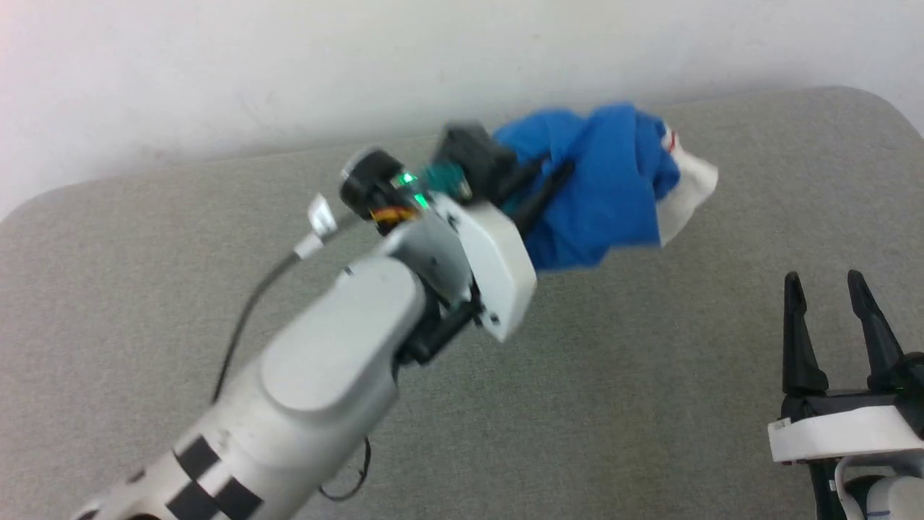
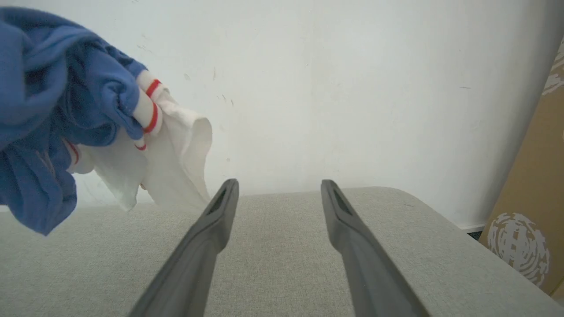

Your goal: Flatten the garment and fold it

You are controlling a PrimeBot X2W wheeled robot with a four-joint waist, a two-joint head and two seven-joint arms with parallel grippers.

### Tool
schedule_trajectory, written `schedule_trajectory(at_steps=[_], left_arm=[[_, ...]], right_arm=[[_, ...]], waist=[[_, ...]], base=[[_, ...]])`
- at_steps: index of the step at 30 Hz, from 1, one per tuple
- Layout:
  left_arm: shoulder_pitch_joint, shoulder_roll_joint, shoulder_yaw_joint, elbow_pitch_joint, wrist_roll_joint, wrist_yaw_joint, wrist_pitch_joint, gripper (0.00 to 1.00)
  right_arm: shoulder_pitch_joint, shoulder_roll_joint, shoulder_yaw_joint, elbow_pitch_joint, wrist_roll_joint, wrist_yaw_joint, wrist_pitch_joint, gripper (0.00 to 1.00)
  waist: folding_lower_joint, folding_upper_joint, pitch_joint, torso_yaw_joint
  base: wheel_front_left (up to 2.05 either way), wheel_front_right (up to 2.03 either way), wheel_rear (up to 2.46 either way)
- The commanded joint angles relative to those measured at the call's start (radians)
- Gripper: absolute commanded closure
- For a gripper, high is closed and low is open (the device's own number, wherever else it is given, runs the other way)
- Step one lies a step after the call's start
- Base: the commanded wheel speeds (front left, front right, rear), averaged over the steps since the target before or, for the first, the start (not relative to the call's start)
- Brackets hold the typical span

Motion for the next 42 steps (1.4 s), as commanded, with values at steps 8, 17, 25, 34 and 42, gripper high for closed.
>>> schedule_trajectory(at_steps=[8, 17, 25, 34, 42], left_arm=[[0.119, -0.07, -0.116, 0.277, 0.101, 0.028, -0.142, 1.0], [0.15, -0.135, -0.14, 0.515, 0.033, 0.002, -0.049, 0.77], [0.134, -0.162, -0.09, 0.494, -0.032, -0.007, -0.131, 0.0], [0.275, -0.027, 0.081, 0.214, -0.082, 0.131, -0.349, 0.0], [0.605, 0.156, 0.296, -0.14, -0.05, 0.32, -0.428, 0.0]], right_arm=[[-0.011, 0.001, 0.018, -0.01, 0.024, -0.001, -0.005, 0.0], [-0.024, 0.001, 0.023, -0.005, 0.025, -0.001, -0.005, 0.0], [-0.006, 0.001, 0.024, 0.012, 0.014, -0.001, -0.005, 0.0], [0.038, 0.001, 0.024, 0.02, 0.016, -0.001, -0.005, 0.0], [0.076, 0.001, 0.02, 0.021, 0.031, -0.001, -0.005, 0.0]], waist=[[0.0, -0.0002, 0.06, -0.044], [0.0, -0.0002, 0.082, -0.026], [0.0, -0.0002, 0.019, 0.021], [0.0, -0.0002, -0.046, 0.055], [0.0, -0.0002, -0.051, 0.069]], base=[[0.0, 0.0, 0.0], [0.0, 0.0, 0.0], [0.0, 0.0, 0.0], [0.0, 0.0, 0.0], [0.0, 0.0, 0.0]])
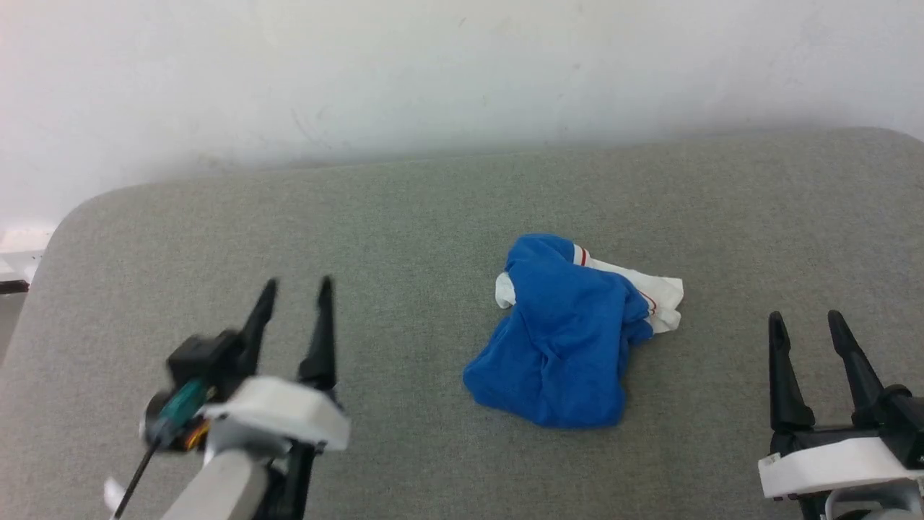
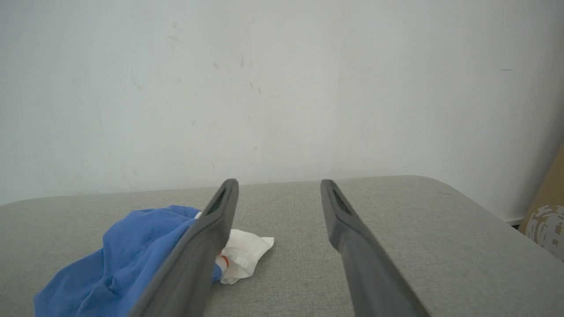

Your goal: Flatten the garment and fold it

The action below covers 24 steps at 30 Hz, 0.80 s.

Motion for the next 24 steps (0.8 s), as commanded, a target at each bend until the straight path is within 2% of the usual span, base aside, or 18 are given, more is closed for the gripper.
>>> schedule_trajectory(at_steps=[1, 4, 9, 11, 17, 24], left_arm=[[0.086, 0.005, 0.055, -0.069, 0.019, 0.04, -0.005, 0.0], [0.216, 0.005, 0.143, -0.187, 0.103, 0.074, -0.005, 0.0], [0.412, -0.046, 0.228, -0.255, 0.186, 0.078, -0.005, 0.0], [0.458, -0.079, 0.253, -0.273, 0.206, 0.064, -0.005, 0.0], [0.508, -0.122, 0.289, -0.285, 0.281, 0.021, -0.006, 0.0], [0.489, -0.167, 0.327, -0.281, 0.333, -0.039, -0.006, 0.0]], right_arm=[[0.013, 0.001, -0.004, 0.001, 0.007, -0.001, -0.005, 0.0], [0.025, 0.001, -0.009, 0.005, 0.013, -0.001, -0.005, 0.0], [0.065, 0.001, -0.001, 0.032, 0.033, -0.001, -0.003, 0.0], [0.084, 0.001, -0.004, 0.041, 0.039, -0.001, -0.001, 0.0], [0.081, 0.001, -0.017, 0.042, 0.056, -0.001, 0.014, 0.0], [-0.069, 0.001, -0.018, -0.001, 0.032, -0.001, 0.135, 0.0]], waist=[[0.0001, -0.0002, 0.001, 0.003], [0.0001, -0.0002, 0.0, 0.011], [0.0001, -0.0002, -0.025, 0.02], [0.0001, -0.0002, -0.032, 0.03], [0.0001, -0.0002, -0.03, 0.045], [0.0001, -0.0002, 0.011, 0.052]], base=[[0.0, 0.0, 0.0], [0.0, 0.0, 0.0], [0.0, 0.0, 0.0], [0.0, 0.0, 0.0], [0.0, 0.0, 0.0], [0.0, 0.0, 0.0]])
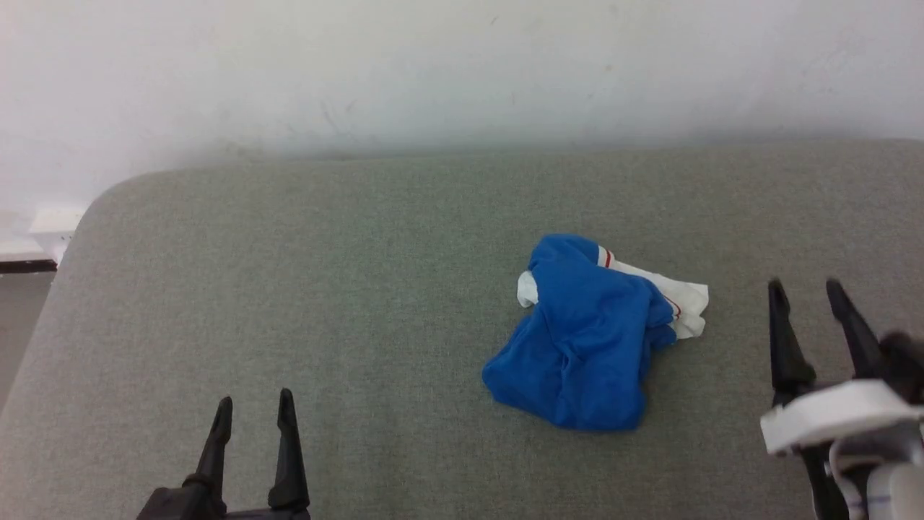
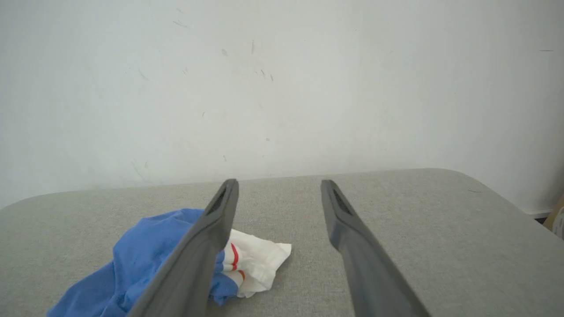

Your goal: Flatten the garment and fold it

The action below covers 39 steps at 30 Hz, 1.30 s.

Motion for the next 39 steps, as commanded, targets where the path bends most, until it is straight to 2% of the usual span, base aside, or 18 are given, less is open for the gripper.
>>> schedule_trajectory(at_steps=[1, 4, 8, 11, 20, 25, 33, 34, 35, 36, 39], left_arm=[[-0.017, -0.006, 0.009, 0.001, 0.012, -0.012, -0.005, 0.0], [-0.029, -0.019, 0.021, 0.003, 0.028, -0.034, -0.005, 0.0], [-0.046, -0.034, 0.034, 0.004, 0.046, -0.059, -0.005, 0.0], [-0.061, -0.044, 0.034, 0.011, 0.053, -0.08, -0.005, 0.0], [-0.118, -0.069, 0.03, 0.04, 0.069, -0.128, -0.005, 0.0], [-0.154, -0.082, 0.034, 0.059, 0.074, -0.154, -0.005, 0.0], [-0.198, -0.101, 0.04, 0.095, 0.08, -0.191, -0.005, 0.0], [-0.2, -0.103, 0.042, 0.099, 0.08, -0.194, -0.005, 0.0], [-0.202, -0.104, 0.045, 0.103, 0.081, -0.197, -0.005, 0.0], [-0.204, -0.106, 0.049, 0.106, 0.081, -0.2, -0.005, 0.0], [-0.205, -0.111, 0.06, 0.116, 0.084, -0.206, -0.005, 0.0]], right_arm=[[-0.038, 0.001, 0.004, -0.009, -0.014, -0.001, 0.024, 0.0], [-0.127, -0.016, 0.017, -0.012, -0.025, -0.001, 0.128, 0.0], [-0.236, -0.059, 0.044, 0.023, 0.014, -0.001, 0.286, 0.0], [-0.305, -0.102, 0.061, 0.066, 0.024, -0.001, 0.395, 0.0], [-0.447, -0.143, 0.04, 0.252, 0.017, -0.001, 0.696, 0.0], [-0.482, -0.175, 0.062, 0.308, 0.012, -0.001, 0.775, 0.0], [-0.472, -0.195, 0.09, 0.393, 0.021, -0.001, 0.806, 0.0], [-0.467, -0.194, 0.093, 0.403, 0.024, -0.001, 0.815, 0.06], [-0.465, -0.193, 0.088, 0.41, 0.026, -0.001, 0.819, 0.55], [-0.465, -0.191, 0.082, 0.414, 0.024, -0.001, 0.816, 0.98], [-0.468, -0.183, 0.063, 0.422, 0.015, -0.001, 0.796, 1.0]], waist=[[-0.0001, -0.0001, 0.018, 0.002], [-0.0001, -0.0001, 0.041, 0.005], [-0.0001, -0.0001, 0.076, 0.014], [-0.0001, -0.0001, 0.105, 0.027], [-0.0001, -0.0001, 0.204, 0.082], [-0.0001, -0.0001, 0.256, 0.11], [-0.0001, -0.0001, 0.293, 0.141], [-0.0001, -0.0001, 0.294, 0.142], [-0.0001, -0.0001, 0.295, 0.142], [-0.0001, -0.0001, 0.296, 0.141], [-0.0001, -0.0001, 0.289, 0.133]], base=[[0.0, 0.0, 0.0], [0.0, 0.0, 0.0], [0.0, 0.0, 0.0], [0.0, 0.0, 0.0], [0.0, 0.0, 0.0], [0.0, 0.0, 0.0], [0.0, 0.0, 0.0], [0.0, 0.0, 0.0], [0.0, 0.0, 0.0], [0.0, 0.0, 0.0], [0.0, 0.0, 0.0]])
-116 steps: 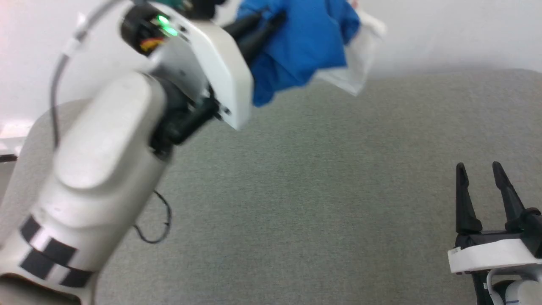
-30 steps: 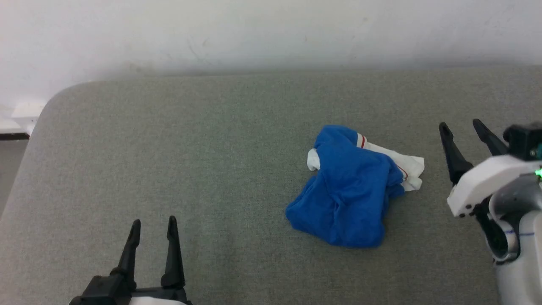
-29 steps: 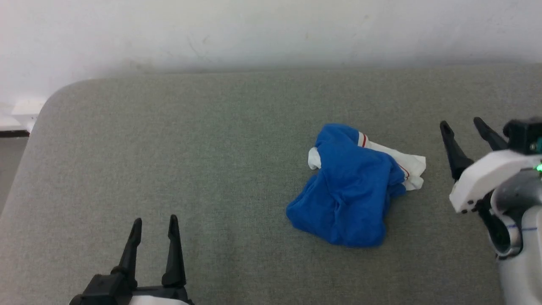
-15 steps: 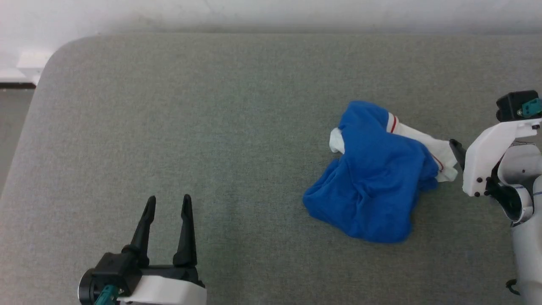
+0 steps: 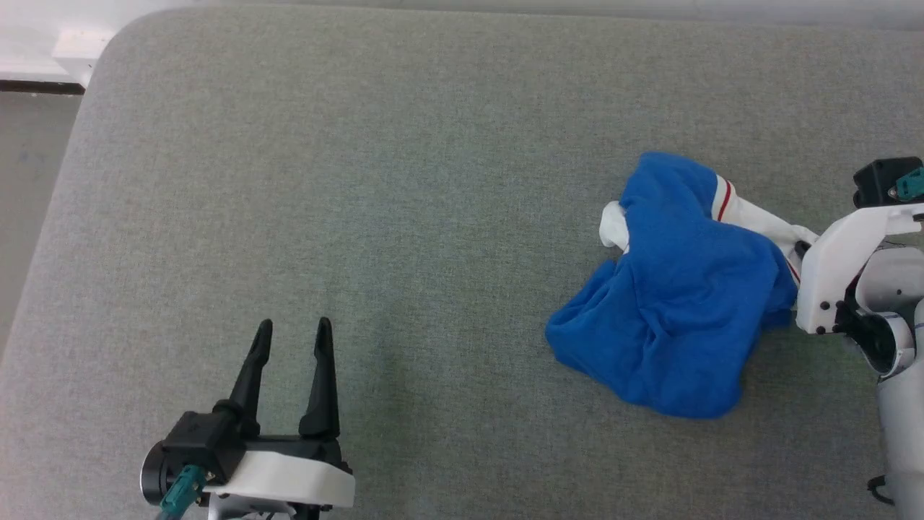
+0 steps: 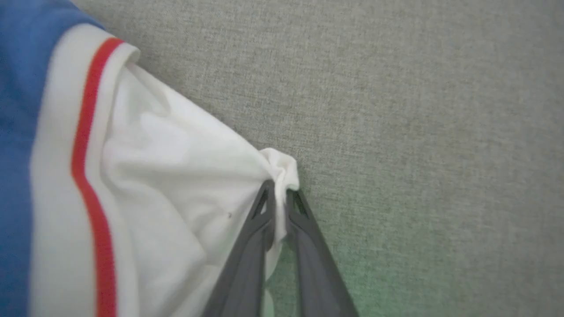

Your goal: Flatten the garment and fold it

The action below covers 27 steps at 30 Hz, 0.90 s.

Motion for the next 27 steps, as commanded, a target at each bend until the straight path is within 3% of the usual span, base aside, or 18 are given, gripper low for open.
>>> schedule_trajectory(at_steps=[1, 9, 15, 20, 27], left_arm=[[-0.013, -0.007, 0.008, 0.007, 0.015, -0.009, -0.005, 0.0], [0.009, -0.021, 0.026, 0.03, 0.024, -0.022, -0.005, 0.0], [0.053, -0.028, 0.034, 0.04, 0.029, -0.02, -0.005, 0.0], [0.081, -0.034, 0.034, 0.045, 0.03, -0.019, -0.005, 0.0], [0.105, -0.038, 0.027, 0.053, 0.03, -0.022, -0.005, 0.0]], right_arm=[[0.02, 0.017, -0.013, 0.035, -0.007, -0.001, -0.009, 1.0], [-0.035, 0.009, -0.092, -0.011, -0.019, -0.001, -0.143, 1.0], [-0.117, -0.04, -0.103, -0.103, -0.019, -0.001, -0.153, 1.0], [-0.205, -0.064, -0.04, -0.176, -0.004, -0.001, -0.124, 1.0], [-0.31, -0.013, 0.158, -0.212, 0.066, -0.001, -0.099, 1.0]], waist=[[0.0, 0.0, -0.012, -0.01], [0.0, 0.0, -0.114, -0.043], [0.0, 0.0, -0.196, -0.054], [0.0, 0.0, -0.241, -0.05], [0.0, 0.0, -0.296, -0.02]], base=[[0.0, 0.0, 0.0], [0.0, 0.0, 0.0], [0.0, 0.0, 0.0], [0.0, 0.0, 0.0], [0.0, 0.0, 0.0]])
